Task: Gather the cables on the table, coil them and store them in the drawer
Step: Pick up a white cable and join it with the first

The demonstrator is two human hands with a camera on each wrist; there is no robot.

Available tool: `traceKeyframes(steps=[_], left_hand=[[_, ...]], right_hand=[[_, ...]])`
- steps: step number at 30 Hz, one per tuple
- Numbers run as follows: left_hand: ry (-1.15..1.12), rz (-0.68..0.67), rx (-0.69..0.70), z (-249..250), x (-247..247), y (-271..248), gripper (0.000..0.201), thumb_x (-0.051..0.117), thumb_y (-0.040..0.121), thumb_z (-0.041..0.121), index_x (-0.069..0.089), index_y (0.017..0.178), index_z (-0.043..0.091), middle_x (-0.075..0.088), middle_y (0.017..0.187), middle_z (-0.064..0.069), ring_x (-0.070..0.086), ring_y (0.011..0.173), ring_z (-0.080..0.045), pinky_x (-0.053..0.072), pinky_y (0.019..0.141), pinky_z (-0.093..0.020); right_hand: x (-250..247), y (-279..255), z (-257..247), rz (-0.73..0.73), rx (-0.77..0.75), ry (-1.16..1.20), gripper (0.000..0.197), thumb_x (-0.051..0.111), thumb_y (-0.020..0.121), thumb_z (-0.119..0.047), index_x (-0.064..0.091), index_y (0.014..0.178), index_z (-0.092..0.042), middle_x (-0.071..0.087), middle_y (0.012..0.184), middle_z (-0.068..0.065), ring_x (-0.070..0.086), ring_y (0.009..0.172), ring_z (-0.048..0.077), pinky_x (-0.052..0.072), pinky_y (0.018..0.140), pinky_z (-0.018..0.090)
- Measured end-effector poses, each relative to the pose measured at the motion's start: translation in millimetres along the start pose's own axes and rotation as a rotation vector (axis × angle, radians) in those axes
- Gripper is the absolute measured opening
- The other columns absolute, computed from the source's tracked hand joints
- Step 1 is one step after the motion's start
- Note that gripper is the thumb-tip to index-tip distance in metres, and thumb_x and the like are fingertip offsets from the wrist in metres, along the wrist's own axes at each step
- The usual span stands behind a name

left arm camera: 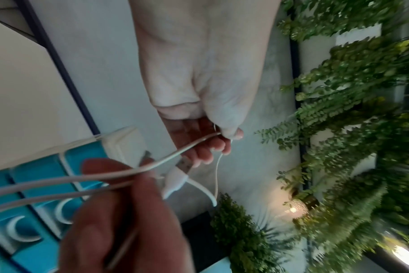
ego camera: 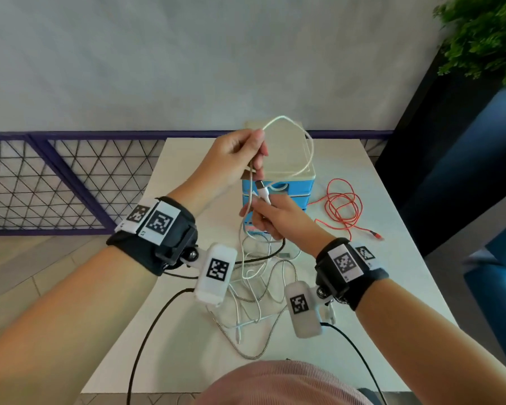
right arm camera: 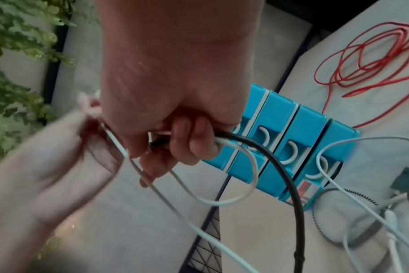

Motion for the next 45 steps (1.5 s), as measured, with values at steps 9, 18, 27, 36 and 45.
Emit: traceKeyframes(steps=[9,18,27,36,45], left_hand=[[-0.235,-0.128,-0.433,-105,6,-37,0.051,0.026,0.099,0.047,0.061,0.102,0.010,0.063,0.090,-0.008,0.060,0.083,-0.020,0.048,0.078,-0.034],[0.128,-0.088,-0.355,-82,-17,-38,0.035,0.042,0.099,0.036,0.064,0.083,0.014,0.034,0.054,0.010,0.027,0.048,-0.011,0.028,0.041,-0.018],[0.927,0.316,-0.045,-29,-128,-8,0.019,0.056,0.089,0.028,0.070,0.088,0.015,0.066,0.074,0.002,0.060,0.067,-0.011,0.047,0.067,-0.025],[0.885,-0.040,-0.261,-143,-99,-39,0.009,0.062,0.087,0.022,0.067,0.094,0.023,0.064,0.108,-0.001,0.059,0.103,-0.018,0.043,0.092,-0.032],[0.662,-0.647,-0.419,-182,4,-86,0.006,0.066,0.085,0.020,0.070,0.082,0.017,0.073,0.075,0.000,0.066,0.064,-0.008,0.051,0.067,-0.023]], right_hand=[[-26,5,14,0.191,0.085,0.298,0.039,0.039,0.102,-0.035,0.057,0.077,-0.011,0.060,0.064,0.003,0.027,0.035,0.008,0.021,0.039,0.020],[-48,9,26,0.359,0.149,0.170,0.034,0.039,0.101,-0.036,0.057,0.080,-0.016,0.062,0.061,-0.004,0.029,0.039,0.010,0.024,0.042,0.022],[-60,2,44,0.375,0.273,-0.179,0.039,0.049,0.096,-0.031,0.046,0.132,-0.017,0.054,0.075,-0.004,0.044,0.054,0.008,0.036,0.046,0.019],[-86,-2,38,0.528,0.160,0.003,0.024,0.034,0.102,-0.019,0.056,0.100,-0.010,0.044,0.066,-0.002,0.036,0.050,0.008,0.030,0.046,0.022],[-73,0,7,0.465,-0.024,0.166,0.019,0.031,0.105,-0.018,0.048,0.104,-0.010,0.028,0.059,-0.002,0.027,0.042,0.003,0.025,0.039,0.018]])
Point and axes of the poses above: each hand's wrist, its own y-axis towards the middle knuckle, its own x-axis out of the palm, z = x × y, the point moved 10 cm from there along y, towards the middle knuckle
